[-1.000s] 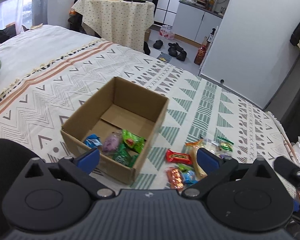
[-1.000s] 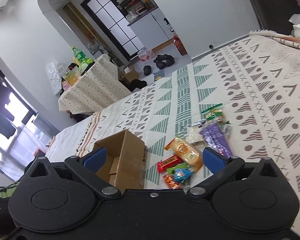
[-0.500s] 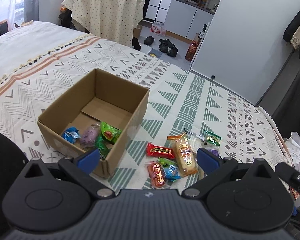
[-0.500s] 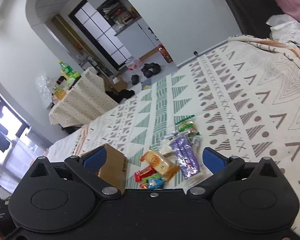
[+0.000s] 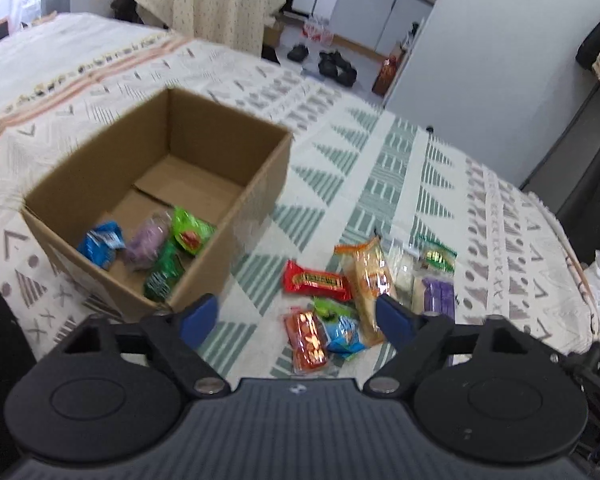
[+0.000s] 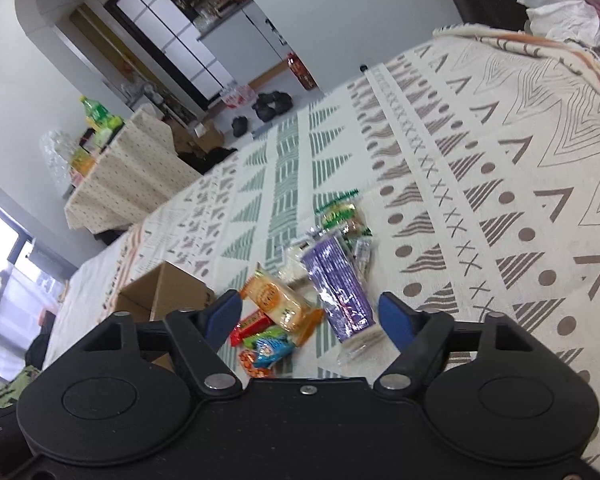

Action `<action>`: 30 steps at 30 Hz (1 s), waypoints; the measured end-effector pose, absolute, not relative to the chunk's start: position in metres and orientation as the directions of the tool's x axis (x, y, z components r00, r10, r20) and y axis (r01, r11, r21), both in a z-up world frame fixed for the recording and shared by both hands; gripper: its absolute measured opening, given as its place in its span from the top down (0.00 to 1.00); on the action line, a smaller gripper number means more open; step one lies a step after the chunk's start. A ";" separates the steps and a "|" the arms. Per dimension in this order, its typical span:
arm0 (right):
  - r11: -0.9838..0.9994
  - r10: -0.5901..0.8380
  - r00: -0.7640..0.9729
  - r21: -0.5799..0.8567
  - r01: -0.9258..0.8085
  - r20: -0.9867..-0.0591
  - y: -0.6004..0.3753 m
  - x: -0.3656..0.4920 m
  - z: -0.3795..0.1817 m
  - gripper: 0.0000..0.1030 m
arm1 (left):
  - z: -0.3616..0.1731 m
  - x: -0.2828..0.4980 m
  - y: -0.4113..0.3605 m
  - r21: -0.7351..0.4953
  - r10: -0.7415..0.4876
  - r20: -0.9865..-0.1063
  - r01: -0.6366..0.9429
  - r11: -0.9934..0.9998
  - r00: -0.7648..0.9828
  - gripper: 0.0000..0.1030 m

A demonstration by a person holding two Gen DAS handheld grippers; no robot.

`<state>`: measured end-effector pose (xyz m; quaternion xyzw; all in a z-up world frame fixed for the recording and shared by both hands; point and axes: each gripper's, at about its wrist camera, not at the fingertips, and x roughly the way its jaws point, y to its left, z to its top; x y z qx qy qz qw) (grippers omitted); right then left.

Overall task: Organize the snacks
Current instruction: 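Move both tools back toward the remaining snacks, then grasp orange-wrapped candy with left tool while right tool grasps purple bar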

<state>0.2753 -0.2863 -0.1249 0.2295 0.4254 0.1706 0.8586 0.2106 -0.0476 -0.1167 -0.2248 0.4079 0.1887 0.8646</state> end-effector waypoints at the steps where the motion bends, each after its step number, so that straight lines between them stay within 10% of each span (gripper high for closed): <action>1: 0.841 0.485 0.573 0.533 -0.096 -0.661 -0.284 0.278 -0.128 0.32 | -0.121 0.213 -0.049 -0.234 0.137 -0.794 -0.506 0.830 0.592 0.31; 7: 0.863 0.458 0.550 0.498 -0.086 -0.698 -0.273 0.294 -0.141 0.34 | -0.150 0.230 -0.045 -0.238 0.105 -0.833 -0.524 0.818 0.543 0.55; 24: 0.908 0.408 0.451 0.405 -0.108 -0.794 -0.240 0.334 -0.188 0.42 | -0.202 0.265 -0.045 -0.201 0.064 -0.893 -0.521 0.829 0.446 0.60; 30: 0.918 0.388 0.424 0.382 -0.103 -0.818 -0.230 0.346 -0.203 0.43 | -0.203 0.268 -0.042 -0.198 0.064 -0.898 -0.527 0.826 0.436 0.80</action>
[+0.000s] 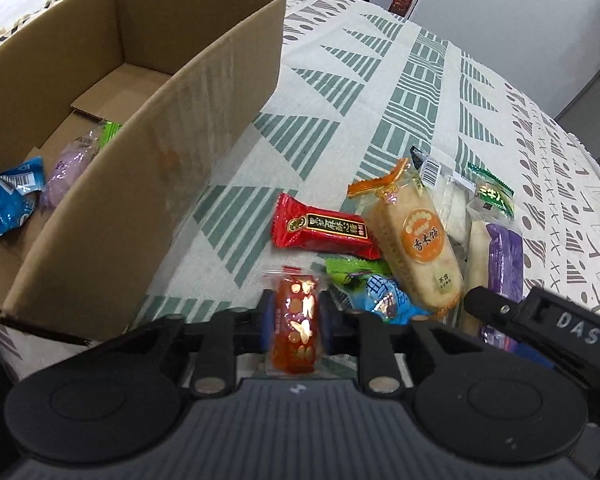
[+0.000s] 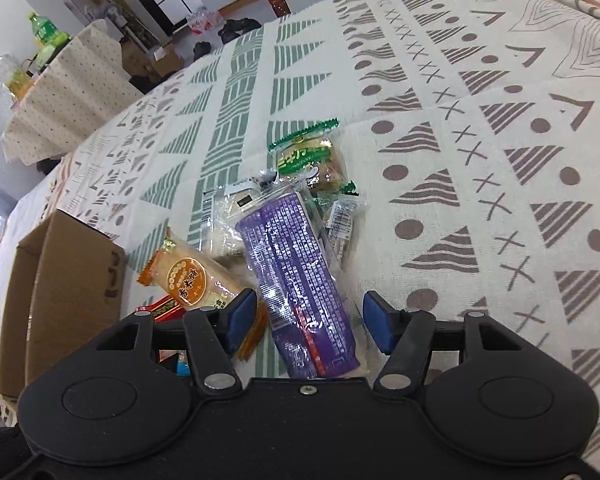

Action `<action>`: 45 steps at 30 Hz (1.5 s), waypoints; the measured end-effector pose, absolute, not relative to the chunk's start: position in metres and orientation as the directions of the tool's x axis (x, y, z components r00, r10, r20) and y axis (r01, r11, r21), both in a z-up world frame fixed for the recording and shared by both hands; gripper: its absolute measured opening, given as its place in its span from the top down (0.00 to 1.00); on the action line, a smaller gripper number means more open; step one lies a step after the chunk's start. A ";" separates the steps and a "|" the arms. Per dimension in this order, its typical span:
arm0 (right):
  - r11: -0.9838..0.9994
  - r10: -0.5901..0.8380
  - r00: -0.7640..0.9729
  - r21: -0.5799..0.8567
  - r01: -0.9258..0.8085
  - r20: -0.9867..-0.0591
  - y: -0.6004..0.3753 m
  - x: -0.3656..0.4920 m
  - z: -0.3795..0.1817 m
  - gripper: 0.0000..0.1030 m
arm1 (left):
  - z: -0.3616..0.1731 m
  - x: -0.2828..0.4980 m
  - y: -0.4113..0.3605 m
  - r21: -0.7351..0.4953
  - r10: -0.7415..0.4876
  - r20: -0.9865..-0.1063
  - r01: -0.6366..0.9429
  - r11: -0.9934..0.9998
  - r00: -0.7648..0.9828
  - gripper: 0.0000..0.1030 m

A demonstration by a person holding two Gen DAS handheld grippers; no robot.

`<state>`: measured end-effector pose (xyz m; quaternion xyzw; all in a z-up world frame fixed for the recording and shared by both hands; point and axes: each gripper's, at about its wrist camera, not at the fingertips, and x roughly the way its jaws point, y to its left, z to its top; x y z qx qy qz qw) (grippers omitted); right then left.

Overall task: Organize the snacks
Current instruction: 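Grasp orange-wrapped candy with left tool while right tool grasps purple bar, then carry both snacks over the box and open both tools to drop them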

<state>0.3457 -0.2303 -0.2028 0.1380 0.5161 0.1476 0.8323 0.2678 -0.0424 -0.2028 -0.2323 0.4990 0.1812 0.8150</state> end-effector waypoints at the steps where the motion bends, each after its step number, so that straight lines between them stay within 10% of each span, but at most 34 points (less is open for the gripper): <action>1: 0.921 0.384 0.421 0.375 -0.108 -0.822 -0.228 0.346 -0.204 0.46 | -0.202 0.267 -0.041 -0.202 0.059 -0.897 -0.526 0.826 0.438 0.82; 12: 0.896 0.441 0.441 0.417 -0.156 -0.782 -0.226 0.334 -0.188 0.65 | -0.171 0.243 -0.042 -0.248 0.055 -0.860 -0.512 0.823 0.507 0.82; 45: 0.765 0.617 0.566 0.587 -0.266 -0.547 -0.216 0.285 -0.119 0.68 | -0.076 0.176 -0.002 -0.251 0.225 -0.729 -0.557 0.791 0.647 0.83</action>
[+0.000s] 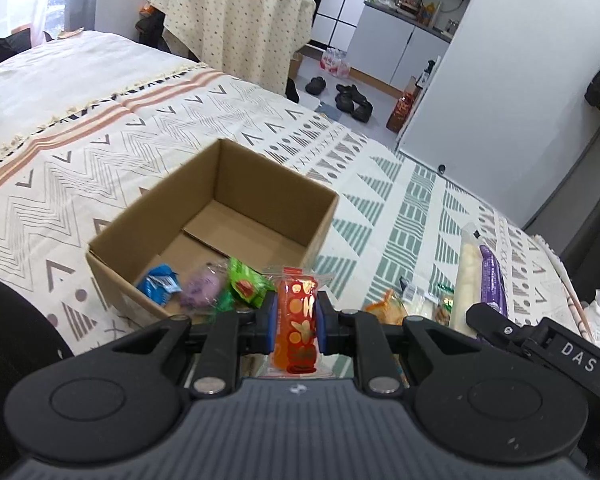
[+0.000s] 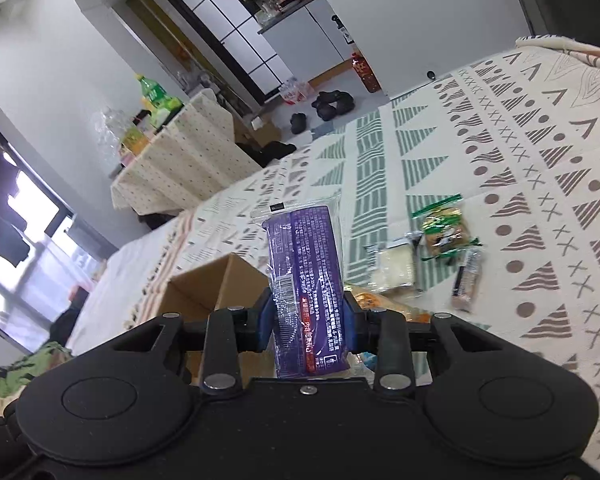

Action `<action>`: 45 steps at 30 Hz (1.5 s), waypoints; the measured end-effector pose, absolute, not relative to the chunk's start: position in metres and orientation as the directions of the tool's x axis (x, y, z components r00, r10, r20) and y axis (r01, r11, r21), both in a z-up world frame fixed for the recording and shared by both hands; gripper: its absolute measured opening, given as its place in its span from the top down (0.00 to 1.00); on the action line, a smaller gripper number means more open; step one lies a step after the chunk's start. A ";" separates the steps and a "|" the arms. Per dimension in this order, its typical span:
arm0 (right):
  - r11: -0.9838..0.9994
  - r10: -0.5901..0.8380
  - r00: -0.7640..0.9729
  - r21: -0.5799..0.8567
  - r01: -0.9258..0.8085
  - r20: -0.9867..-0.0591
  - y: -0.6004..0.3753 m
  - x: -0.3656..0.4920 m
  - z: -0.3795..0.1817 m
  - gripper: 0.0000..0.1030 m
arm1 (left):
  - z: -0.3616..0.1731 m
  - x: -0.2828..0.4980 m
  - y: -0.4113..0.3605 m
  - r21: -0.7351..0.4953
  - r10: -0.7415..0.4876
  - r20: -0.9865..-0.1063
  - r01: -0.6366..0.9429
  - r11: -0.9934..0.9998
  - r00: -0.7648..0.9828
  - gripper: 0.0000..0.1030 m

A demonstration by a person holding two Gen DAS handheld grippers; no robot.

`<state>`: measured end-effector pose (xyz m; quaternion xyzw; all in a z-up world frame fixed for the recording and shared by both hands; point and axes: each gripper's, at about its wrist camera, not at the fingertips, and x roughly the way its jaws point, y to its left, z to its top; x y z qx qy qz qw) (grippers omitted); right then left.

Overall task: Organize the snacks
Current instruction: 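Carry both snacks over the box and open both tools to drop them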

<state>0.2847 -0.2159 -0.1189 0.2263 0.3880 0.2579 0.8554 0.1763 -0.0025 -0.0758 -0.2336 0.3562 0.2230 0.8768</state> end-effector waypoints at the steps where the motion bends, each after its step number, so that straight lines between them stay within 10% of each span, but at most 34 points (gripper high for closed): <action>1: 0.758 0.623 0.566 0.595 -0.266 -0.540 -0.214 0.284 -0.118 0.68 | -0.075 0.175 0.001 -0.254 0.227 -0.727 -0.561 0.788 0.648 0.83; 36: 0.701 0.701 0.499 0.624 -0.346 -0.510 -0.106 0.275 -0.126 0.68 | -0.088 0.183 0.127 -0.409 0.090 -0.742 -0.555 0.724 0.664 0.82; 45: 0.693 0.707 0.498 0.633 -0.345 -0.502 -0.085 0.286 -0.124 0.68 | -0.089 0.192 0.143 -0.401 0.078 -0.766 -0.570 0.717 0.638 0.68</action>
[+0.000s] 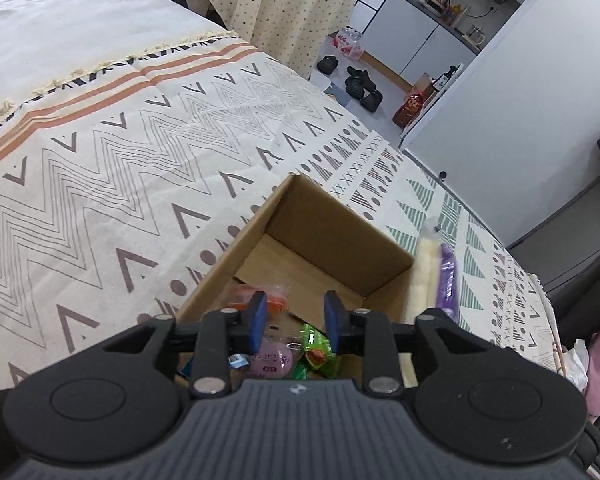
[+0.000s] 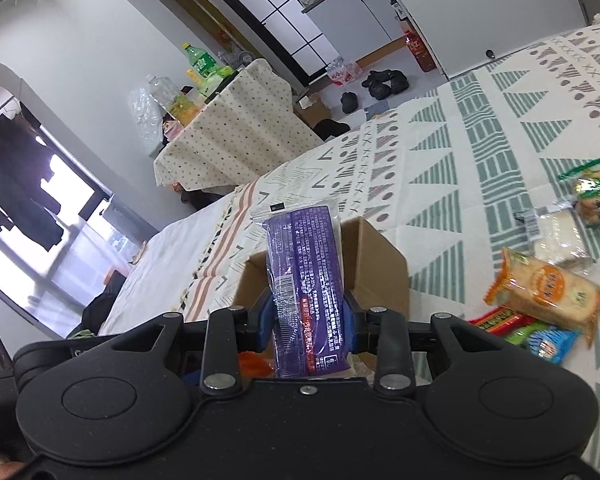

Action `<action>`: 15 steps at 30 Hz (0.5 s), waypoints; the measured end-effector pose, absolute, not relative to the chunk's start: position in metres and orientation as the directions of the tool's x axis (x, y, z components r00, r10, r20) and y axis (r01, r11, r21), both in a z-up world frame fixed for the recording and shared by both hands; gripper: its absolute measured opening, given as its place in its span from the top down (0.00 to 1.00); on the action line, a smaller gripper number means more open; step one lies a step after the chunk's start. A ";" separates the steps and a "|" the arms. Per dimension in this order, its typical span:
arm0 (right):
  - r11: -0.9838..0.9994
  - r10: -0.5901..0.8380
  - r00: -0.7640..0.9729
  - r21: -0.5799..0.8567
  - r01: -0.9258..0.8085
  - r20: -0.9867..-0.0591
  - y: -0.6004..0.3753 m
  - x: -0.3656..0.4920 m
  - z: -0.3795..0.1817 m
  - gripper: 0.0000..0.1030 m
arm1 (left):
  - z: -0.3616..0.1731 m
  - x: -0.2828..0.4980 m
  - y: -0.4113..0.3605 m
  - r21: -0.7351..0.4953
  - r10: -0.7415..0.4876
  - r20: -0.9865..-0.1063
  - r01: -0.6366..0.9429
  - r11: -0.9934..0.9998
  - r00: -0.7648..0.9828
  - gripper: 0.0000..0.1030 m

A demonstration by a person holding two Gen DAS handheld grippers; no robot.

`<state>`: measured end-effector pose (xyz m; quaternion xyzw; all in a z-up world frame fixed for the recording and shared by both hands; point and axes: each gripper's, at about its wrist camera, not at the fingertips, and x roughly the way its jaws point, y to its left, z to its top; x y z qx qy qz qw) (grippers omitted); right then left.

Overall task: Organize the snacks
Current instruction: 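Carry both snacks over the box and open both tools to drop them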

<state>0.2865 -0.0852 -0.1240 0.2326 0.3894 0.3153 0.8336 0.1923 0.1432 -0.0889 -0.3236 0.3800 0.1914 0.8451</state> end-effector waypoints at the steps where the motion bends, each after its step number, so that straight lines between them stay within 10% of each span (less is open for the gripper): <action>1: 0.690 0.710 0.495 0.636 -0.347 -0.501 -0.082 0.288 -0.124 0.67 | -0.089 0.191 0.145 -0.399 0.082 -0.768 -0.574 0.715 0.636 0.62; 15: 0.744 0.649 0.536 0.597 -0.300 -0.540 -0.102 0.280 -0.119 0.12 | -0.083 0.181 0.129 -0.332 0.154 -0.778 -0.606 0.723 0.609 0.19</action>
